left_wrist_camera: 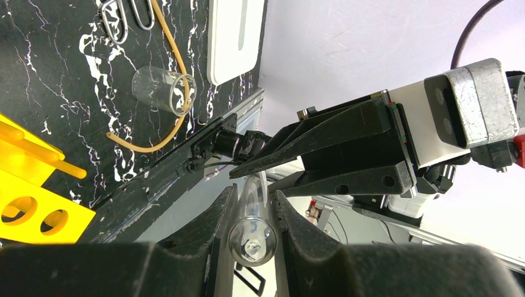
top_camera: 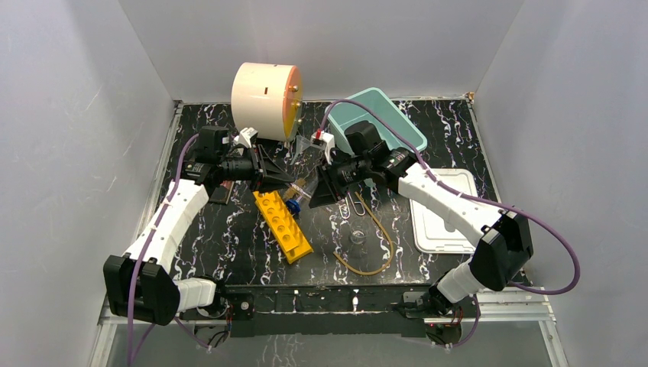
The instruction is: Organize the chemistry lab equipment
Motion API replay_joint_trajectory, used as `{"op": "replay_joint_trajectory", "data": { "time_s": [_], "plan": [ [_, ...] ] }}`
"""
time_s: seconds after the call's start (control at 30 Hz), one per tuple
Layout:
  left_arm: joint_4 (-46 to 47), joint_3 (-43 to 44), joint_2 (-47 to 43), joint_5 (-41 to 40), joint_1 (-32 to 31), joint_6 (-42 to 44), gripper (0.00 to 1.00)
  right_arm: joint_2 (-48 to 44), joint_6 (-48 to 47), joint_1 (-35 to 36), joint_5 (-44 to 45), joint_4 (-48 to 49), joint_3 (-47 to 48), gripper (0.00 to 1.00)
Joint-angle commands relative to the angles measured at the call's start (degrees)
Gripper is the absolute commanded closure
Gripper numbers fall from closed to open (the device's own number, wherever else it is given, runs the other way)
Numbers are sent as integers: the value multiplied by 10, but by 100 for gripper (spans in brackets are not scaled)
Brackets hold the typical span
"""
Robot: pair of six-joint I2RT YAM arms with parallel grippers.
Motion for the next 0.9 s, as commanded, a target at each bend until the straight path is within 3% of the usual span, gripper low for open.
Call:
{"op": "replay_joint_trajectory", "data": {
  "time_s": [0.0, 0.07, 0.23, 0.5, 0.7, 0.87],
  "plan": [
    [-4, 0, -21, 27, -2, 0, 93, -3, -11, -2, -19, 12, 27, 75],
    [-4, 3, -22, 25, -2, -1, 93, -3, -6, -2, -12, 9, 29, 61],
    [-3, 15, -25, 6, -2, 1, 93, -7, 24, -4, -6, 23, 32, 42],
    [41, 28, -38, -31, -2, -3, 93, -46, 116, -23, 34, 98, 22, 21],
    [66, 51, -56, -68, -1, 8, 93, -84, 230, -50, 151, 124, 30, 11],
    [52, 95, -64, -152, -1, 53, 92, -107, 395, -68, 295, 81, 49, 12]
  ]
}}
